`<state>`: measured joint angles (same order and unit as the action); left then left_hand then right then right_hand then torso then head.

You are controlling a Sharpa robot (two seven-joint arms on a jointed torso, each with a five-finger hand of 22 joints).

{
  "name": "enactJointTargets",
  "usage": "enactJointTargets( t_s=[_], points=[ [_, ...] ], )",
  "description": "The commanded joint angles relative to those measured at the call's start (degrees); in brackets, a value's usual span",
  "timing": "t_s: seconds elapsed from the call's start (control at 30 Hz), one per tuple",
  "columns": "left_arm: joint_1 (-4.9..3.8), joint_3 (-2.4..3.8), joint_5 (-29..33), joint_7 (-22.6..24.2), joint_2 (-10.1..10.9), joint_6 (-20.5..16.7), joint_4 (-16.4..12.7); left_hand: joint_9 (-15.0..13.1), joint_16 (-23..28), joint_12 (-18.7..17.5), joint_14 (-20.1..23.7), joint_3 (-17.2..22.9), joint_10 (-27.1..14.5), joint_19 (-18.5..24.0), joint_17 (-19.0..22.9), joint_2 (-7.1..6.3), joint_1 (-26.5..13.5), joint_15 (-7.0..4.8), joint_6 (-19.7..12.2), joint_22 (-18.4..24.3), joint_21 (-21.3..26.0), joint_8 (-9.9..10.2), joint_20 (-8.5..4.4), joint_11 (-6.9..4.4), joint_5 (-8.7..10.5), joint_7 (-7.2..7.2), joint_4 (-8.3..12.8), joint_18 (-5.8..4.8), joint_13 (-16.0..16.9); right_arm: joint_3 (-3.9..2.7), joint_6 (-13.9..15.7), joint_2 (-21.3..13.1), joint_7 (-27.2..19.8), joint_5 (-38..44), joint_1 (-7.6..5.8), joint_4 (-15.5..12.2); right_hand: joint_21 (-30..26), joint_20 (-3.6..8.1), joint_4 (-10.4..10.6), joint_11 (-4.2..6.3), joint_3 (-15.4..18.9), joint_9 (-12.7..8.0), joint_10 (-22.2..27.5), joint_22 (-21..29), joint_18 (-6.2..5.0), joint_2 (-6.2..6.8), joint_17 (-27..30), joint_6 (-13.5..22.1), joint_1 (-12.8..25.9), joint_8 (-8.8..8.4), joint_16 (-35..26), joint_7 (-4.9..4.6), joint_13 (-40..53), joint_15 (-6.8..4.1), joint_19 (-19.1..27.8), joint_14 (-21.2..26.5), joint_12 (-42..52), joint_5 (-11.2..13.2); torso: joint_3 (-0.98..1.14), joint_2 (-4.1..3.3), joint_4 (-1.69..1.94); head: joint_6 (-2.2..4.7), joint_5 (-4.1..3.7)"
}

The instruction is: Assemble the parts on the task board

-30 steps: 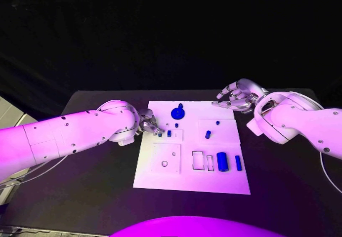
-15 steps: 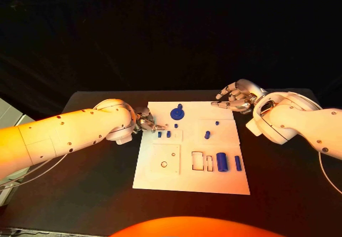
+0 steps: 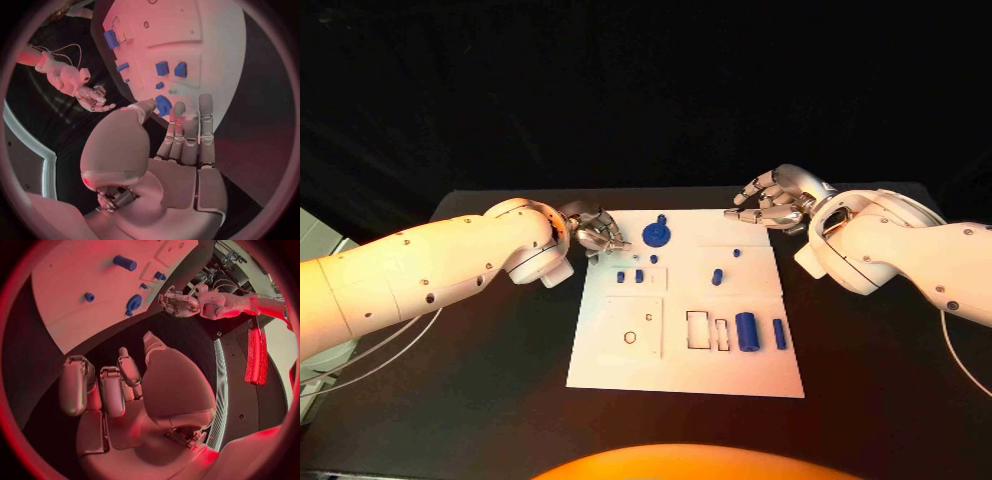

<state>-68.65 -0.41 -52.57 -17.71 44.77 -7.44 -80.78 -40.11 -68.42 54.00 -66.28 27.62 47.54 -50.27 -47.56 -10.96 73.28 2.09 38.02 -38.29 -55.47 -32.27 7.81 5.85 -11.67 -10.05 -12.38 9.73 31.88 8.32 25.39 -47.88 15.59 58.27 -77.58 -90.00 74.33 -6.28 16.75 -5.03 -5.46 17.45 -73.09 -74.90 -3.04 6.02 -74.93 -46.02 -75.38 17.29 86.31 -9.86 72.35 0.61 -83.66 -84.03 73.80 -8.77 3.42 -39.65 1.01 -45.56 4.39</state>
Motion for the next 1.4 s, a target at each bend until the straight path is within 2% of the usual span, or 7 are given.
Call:
enactJointTargets(
  t_s=[0.03,0.1,0.13,0.2,0.33,0.77,1.4],
  points=[
    [-0.03,-0.06,-5.0,12.6,-0.7,-5.5,-0.5,2.5,4.5,-1.7,5.6,4.5,-1.4,1.3,6.9,-2.04,5.1,0.52,0.9,1.5,2.5,0.5,0.67,0.49,0.13,-0.58,1.5,0.72,-2.5,0.00,0.0,0.0,-0.7,0.3,0.03,0.0,-0.4,-0.10,0.0,0.12,0.5,-0.1,0.4,-5.4,-0.56,-0.42,-6.8,0.0,-0.1,0.30,-0.2,0.18,-0.2,-0.11,0.6,-3.9,-0.2,-0.1,-0.03,-0.06,0.06,0.37,-0.33],
    [-0.01,-0.23,-8.5,14.5,-1.2,-6.4,-0.7,4.4,5.9,-3.5,7.0,5.9,-1.9,1.9,8.3,-3.46,5.8,0.65,1.1,2.2,3.9,1.2,0.87,0.52,0.47,-0.50,1.3,0.69,-4.7,0.00,0.1,-0.1,-0.9,0.3,0.03,0.1,-0.9,-0.10,0.0,0.12,0.5,-0.1,1.0,-5.1,-0.66,-0.42,-6.5,0.0,-0.1,0.31,-0.4,0.17,-0.8,-0.10,0.8,-3.8,-0.8,-0.1,-0.09,-0.10,0.02,0.53,-0.49],
    [-0.01,-0.38,-10.5,15.5,-1.5,-6.9,-0.7,5.8,8.3,-6.3,9.4,6.5,-3.4,3.3,9.9,-4.13,6.0,1.16,0.5,3.2,5.7,1.9,1.25,1.01,0.80,-0.94,1.0,0.55,-7.1,0.00,0.2,-0.1,-1.0,0.3,0.03,0.1,-1.1,-0.10,-0.1,0.12,0.5,-0.1,1.4,-5.0,-0.70,-0.44,-6.4,0.0,-0.1,0.32,-0.4,0.17,-1.1,-0.10,0.8,-3.8,-1.1,-0.1,-0.13,-0.09,0.02,0.57,-0.53],
    [0.01,-0.67,-14.0,16.7,-2.2,-7.6,-0.6,7.6,9.2,-9.6,9.2,6.0,-4.7,3.1,11.1,-4.94,6.6,1.47,-0.7,3.9,6.8,3.0,1.60,1.30,0.96,-0.92,1.3,0.69,-9.9,0.00,0.4,-0.1,-1.3,0.1,0.03,0.2,-1.6,-0.10,-0.1,0.12,0.5,-0.1,1.6,-4.7,-0.80,-0.46,-6.0,0.0,-0.2,0.33,-0.7,0.18,-1.3,-0.10,1.0,-3.6,-1.3,-0.1,-0.13,-0.05,0.02,0.62,-0.57],
    [0.02,-1.28,-19.3,17.1,-3.6,-7.5,0.2,9.5,8.7,-12.5,8.3,4.0,-5.3,2.1,11.9,-5.06,7.2,1.49,-1.0,4.4,7.4,3.2,1.75,1.57,1.02,-0.64,1.4,0.75,-13.1,0.02,0.9,0.0,-1.9,-0.2,0.04,0.2,-3.9,-0.07,-0.1,0.16,0.5,-0.1,3.4,-3.4,-1.25,-0.65,-4.4,-0.1,-0.6,0.46,-1.6,0.22,-3.3,-0.16,2.0,-3.2,-3.1,-0.1,-0.09,-0.05,-0.04,0.86,-0.66],
    [0.01,-2.71,-29.0,13.5,-7.6,-2.3,3.7,13.3,2.9,-13.9,5.4,2.0,-4.5,-0.3,11.6,-5.35,8.6,1.20,0.7,2.6,4.6,3.4,1.30,1.37,0.68,0.46,1.5,0.76,-16.7,0.07,1.2,0.3,-2.6,-0.6,0.06,0.3,-6.6,0.04,-0.2,0.29,0.4,-0.1,6.1,-1.9,-1.74,-0.73,-2.8,-0.1,-1.8,0.66,-2.7,0.31,-6.6,-0.29,3.0,-2.7,-6.0,-0.1,-0.02,-0.09,0.02,0.91,-0.74],
    [0.03,-3.16,-30.5,11.0,-11.0,0.7,7.9,15.8,-2.0,-14.7,3.2,4.1,-3.6,-0.6,9.7,-5.33,9.0,1.07,3.9,0.4,1.7,3.9,1.05,1.29,0.63,0.50,1.7,0.77,-18.9,0.08,1.2,0.4,-2.6,-0.6,0.07,0.2,-6.6,0.05,-0.2,0.29,0.4,-0.1,6.2,-1.8,-1.74,-0.72,-2.8,-0.1,-1.8,0.68,-2.8,0.32,-6.8,-0.30,3.0,-2.6,-6.2,-0.1,-0.01,-0.05,-0.04,0.70,-0.80]
  ],
)
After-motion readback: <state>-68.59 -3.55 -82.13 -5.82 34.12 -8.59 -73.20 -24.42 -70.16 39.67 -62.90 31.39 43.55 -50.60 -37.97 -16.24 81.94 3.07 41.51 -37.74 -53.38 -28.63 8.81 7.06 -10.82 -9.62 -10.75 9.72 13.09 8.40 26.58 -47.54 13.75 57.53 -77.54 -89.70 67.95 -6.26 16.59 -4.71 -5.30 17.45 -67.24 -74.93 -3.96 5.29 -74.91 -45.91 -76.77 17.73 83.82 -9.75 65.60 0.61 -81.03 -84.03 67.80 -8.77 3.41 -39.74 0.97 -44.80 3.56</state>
